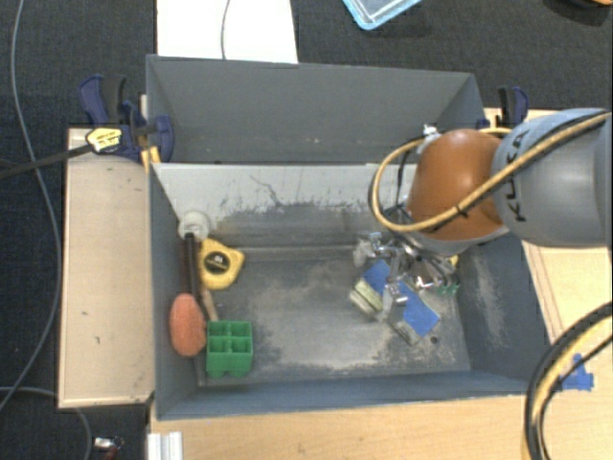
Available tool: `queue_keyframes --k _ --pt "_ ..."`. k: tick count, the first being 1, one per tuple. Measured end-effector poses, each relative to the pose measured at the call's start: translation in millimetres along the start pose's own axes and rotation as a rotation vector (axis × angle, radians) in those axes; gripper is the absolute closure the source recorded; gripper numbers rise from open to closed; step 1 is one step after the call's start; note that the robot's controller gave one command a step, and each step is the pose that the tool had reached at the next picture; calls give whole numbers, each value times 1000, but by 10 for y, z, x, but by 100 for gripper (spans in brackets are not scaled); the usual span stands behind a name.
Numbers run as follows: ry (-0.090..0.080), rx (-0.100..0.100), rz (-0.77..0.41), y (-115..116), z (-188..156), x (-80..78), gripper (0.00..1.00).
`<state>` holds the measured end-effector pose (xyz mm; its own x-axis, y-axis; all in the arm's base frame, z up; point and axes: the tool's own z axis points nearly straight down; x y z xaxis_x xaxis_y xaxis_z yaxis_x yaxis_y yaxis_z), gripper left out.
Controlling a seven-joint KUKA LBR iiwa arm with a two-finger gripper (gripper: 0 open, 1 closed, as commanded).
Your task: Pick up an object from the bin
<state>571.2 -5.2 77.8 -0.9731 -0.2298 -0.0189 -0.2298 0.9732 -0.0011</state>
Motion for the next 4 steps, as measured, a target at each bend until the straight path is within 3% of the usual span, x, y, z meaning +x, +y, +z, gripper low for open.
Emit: queue_keyframes --k 1,2,3,4 --pt "-5 -1 -53 -264 70 -53 0" --pt "-1 -1 154 -481 57 81 0" --pt "-6 -2 -96 -697 64 115 0" --pt "-4 -7 17 -1080 -56 162 0"
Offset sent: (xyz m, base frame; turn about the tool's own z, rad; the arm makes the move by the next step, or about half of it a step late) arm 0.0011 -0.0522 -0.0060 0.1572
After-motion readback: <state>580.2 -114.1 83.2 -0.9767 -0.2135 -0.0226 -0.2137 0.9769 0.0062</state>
